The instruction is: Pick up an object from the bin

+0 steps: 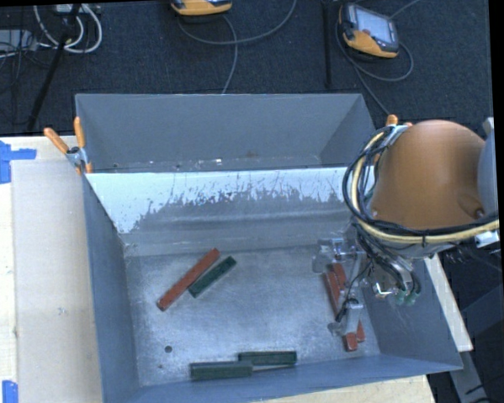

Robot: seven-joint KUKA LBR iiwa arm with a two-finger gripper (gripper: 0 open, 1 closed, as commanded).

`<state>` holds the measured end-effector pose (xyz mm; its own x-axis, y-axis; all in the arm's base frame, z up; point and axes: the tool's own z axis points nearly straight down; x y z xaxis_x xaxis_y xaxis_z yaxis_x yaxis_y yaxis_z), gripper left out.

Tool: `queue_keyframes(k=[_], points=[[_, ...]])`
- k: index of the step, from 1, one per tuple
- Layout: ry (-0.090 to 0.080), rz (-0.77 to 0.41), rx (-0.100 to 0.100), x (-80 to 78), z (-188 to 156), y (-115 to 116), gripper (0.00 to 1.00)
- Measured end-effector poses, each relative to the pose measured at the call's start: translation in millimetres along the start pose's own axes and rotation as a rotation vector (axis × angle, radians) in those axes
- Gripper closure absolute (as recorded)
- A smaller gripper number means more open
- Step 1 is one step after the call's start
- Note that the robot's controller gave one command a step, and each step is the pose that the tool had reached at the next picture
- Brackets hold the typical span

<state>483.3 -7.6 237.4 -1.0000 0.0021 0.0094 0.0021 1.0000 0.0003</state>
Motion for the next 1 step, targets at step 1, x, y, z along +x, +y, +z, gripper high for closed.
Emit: queue_keyframes(k=[1], points=[[0.0,-0.173,0.0,8.6,137.1,85.8,0.0]])
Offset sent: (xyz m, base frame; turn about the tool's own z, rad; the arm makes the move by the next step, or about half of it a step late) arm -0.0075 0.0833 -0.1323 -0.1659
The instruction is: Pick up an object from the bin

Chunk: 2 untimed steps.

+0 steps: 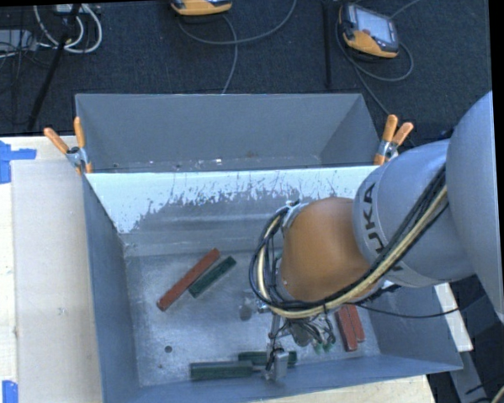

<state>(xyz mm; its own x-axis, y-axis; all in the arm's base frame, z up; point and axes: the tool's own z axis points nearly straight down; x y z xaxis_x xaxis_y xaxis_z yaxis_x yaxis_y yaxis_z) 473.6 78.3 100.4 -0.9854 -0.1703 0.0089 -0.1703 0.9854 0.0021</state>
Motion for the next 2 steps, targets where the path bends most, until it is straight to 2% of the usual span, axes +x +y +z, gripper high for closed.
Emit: queue_keyframes(k=[1,2], points=[[-0.027,0.164,0.001,-0.1,27.9,-7.0,0.0],[-0.005,0.163,0.001,5.5,29.3,-6.4,1.0]])
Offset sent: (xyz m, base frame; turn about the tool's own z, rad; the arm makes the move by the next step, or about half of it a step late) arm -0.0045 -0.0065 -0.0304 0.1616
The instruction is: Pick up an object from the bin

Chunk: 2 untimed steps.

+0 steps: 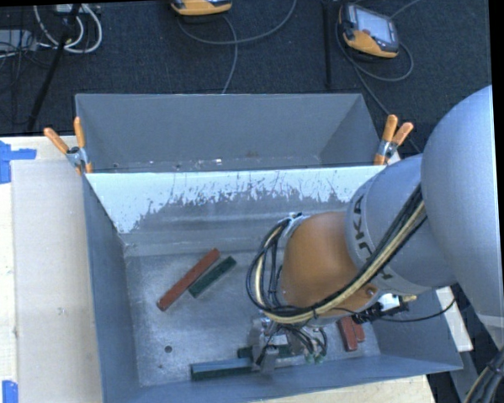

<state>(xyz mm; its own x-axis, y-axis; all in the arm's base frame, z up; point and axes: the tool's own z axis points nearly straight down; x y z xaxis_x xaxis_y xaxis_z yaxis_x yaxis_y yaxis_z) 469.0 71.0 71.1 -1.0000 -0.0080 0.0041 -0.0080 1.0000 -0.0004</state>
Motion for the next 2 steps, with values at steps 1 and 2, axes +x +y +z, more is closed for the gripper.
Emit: queue_keyframes(k=[1,2], points=[[-0.023,0.001,-0.002,-5.7,-1.1,0.4,0.0],[-0.005,0.001,-0.001,-0.6,1.3,0.1,1.0]])
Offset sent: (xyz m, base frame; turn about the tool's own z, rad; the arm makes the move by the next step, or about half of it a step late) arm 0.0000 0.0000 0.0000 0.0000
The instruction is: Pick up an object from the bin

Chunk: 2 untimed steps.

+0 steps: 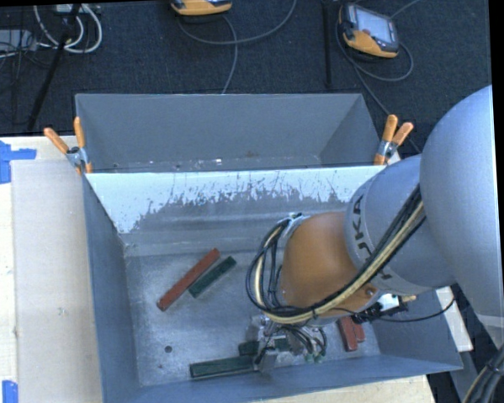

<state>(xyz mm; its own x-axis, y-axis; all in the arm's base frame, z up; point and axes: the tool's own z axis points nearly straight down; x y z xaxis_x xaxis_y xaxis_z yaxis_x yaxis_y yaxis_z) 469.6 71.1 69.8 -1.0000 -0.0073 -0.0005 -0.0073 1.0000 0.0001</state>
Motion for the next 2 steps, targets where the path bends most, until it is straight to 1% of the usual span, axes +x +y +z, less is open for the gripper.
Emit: queue_keyframes(k=[1,2], points=[[-0.008,-0.076,-0.001,-26.1,-123,25,1.0],[-0.005,-0.094,0.0,-36.1,-167,23,1.0]])
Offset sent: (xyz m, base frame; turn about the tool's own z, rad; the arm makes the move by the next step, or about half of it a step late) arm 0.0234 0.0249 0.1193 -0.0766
